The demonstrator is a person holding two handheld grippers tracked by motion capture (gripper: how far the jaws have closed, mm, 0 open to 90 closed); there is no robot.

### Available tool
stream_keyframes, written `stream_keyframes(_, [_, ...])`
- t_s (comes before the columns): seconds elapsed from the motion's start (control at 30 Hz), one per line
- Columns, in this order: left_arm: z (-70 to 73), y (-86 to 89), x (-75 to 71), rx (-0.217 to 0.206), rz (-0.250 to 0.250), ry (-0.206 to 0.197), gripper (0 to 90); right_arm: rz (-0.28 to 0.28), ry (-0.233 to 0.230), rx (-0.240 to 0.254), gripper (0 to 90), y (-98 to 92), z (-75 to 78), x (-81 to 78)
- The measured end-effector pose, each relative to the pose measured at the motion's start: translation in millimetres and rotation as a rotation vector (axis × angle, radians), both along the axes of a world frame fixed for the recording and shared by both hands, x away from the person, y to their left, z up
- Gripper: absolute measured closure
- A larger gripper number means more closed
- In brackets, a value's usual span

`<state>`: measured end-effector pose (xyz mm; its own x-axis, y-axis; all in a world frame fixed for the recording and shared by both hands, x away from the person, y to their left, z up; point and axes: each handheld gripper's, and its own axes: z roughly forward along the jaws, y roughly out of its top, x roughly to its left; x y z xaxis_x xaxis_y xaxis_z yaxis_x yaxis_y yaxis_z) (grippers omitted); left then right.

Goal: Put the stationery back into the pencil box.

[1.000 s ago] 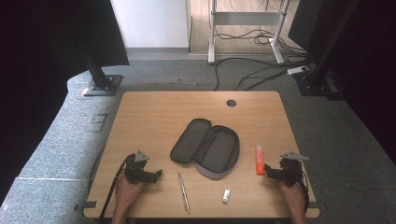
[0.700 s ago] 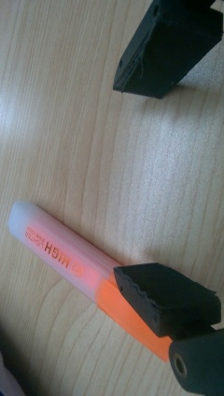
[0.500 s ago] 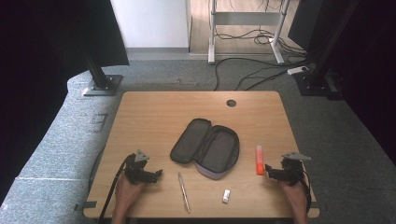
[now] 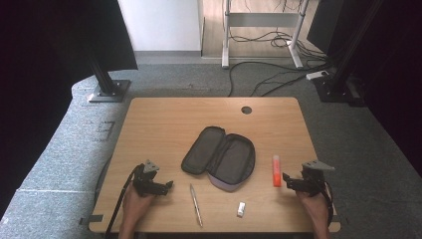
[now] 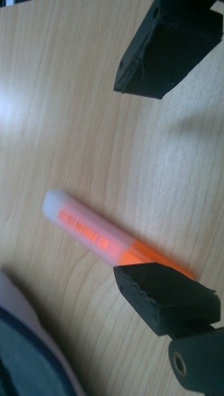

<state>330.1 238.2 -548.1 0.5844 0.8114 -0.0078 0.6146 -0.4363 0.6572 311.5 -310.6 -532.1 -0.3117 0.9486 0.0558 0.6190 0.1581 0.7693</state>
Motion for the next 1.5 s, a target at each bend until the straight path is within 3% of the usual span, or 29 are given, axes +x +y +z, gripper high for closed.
stream_keyframes(0.4, [0.0, 0.0, 0.0, 0.0, 0.0, 0.0, 0.0, 0.067, 0.02, 0.002, 9.2, 23.6, 0.9, 6.5])
stream_keyframes(0.6, [0.0, 0.0, 0.0, 0.0, 0.0, 0.0, 0.0, 0.083, 0.042, -0.012, 14.6, 32.5, -5.8, 11.3])
stream_keyframes(0.9, [0.0, 0.0, 0.0, 0.0, 0.0, 0.0, 0.0, 0.104, 0.056, -0.043, 32.1, 39.2, -14.4, 17.1])
stream_keyframes(1.4, [0.0, 0.0, 0.0, 0.0, 0.0, 0.0, 0.0, 0.068, 0.038, -0.053, 64.5, 31.8, -15.8, 16.0])
stream_keyframes(1.5, [0.0, 0.0, 0.0, 0.0, 0.0, 0.0, 0.0, 0.065, 0.037, -0.049, 65.6, 31.5, -15.9, 15.7])
